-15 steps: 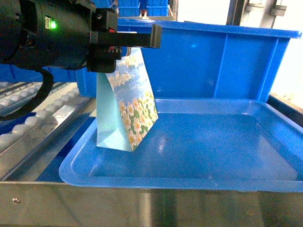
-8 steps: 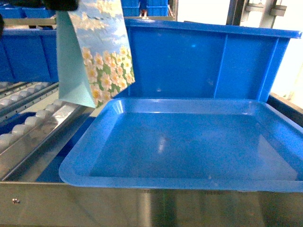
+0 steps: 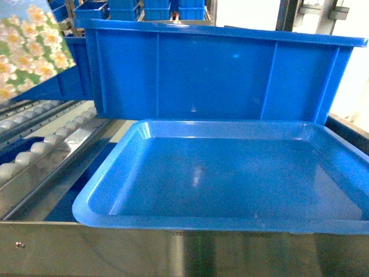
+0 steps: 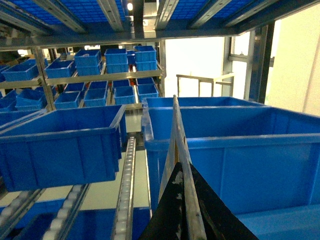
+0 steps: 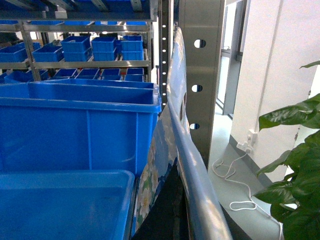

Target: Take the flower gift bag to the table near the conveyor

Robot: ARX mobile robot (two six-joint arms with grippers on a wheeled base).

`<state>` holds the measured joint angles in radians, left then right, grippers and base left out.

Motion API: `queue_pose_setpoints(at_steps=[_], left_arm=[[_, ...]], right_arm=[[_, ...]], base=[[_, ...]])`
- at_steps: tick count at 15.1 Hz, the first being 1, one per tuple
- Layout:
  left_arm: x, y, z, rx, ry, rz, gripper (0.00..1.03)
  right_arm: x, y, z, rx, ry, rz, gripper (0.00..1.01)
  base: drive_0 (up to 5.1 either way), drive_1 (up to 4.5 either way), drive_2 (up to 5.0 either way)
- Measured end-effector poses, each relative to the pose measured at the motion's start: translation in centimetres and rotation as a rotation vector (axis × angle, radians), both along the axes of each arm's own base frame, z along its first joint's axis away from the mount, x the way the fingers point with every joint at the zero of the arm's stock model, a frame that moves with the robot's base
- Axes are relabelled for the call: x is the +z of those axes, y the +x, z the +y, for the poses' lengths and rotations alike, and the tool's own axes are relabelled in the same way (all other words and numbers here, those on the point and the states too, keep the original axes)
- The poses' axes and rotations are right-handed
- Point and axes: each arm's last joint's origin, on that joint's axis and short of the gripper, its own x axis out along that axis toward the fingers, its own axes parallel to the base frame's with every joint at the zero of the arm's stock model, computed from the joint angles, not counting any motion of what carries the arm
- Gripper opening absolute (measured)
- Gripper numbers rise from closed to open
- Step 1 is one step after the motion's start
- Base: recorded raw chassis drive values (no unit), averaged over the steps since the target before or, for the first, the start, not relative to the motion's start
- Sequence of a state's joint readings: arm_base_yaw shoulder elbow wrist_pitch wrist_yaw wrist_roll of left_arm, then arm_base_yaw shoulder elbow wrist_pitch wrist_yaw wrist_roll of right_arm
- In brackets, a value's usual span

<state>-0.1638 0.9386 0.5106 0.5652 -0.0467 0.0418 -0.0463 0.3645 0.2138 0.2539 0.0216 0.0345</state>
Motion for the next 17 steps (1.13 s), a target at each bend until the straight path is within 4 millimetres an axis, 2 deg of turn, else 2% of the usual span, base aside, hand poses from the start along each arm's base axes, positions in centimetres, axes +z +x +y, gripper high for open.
queue_pose_setpoints(at_steps=[3,4,9,17], left_arm=[[-1.3,-3.3,2.5,0.055,0.002,-0.004,0.02],[-1.1,-3.7,2.6,0.059,0.001,-0.025,0.02],[-1.1,-3.6,2.4,0.038,0.003,-0.023,0.02],[-1.2,-3.6,2.5,0.044,0.003,-0.019,0.02]], right_arm=[[0.0,0.0,0.0,0.0,0.0,0.0,0.02],[0.0,0.0,0.0,0.0,0.0,0.0,0.02],[0.0,0.0,0.0,0.0,0.0,0.0,0.02],[0.0,0.0,0.0,0.0,0.0,0.0,0.02]], base=[[0.0,0.0,0.0],[0.0,0.0,0.0],[0.0,0.0,0.0],[-4.8,1.46,3.6]])
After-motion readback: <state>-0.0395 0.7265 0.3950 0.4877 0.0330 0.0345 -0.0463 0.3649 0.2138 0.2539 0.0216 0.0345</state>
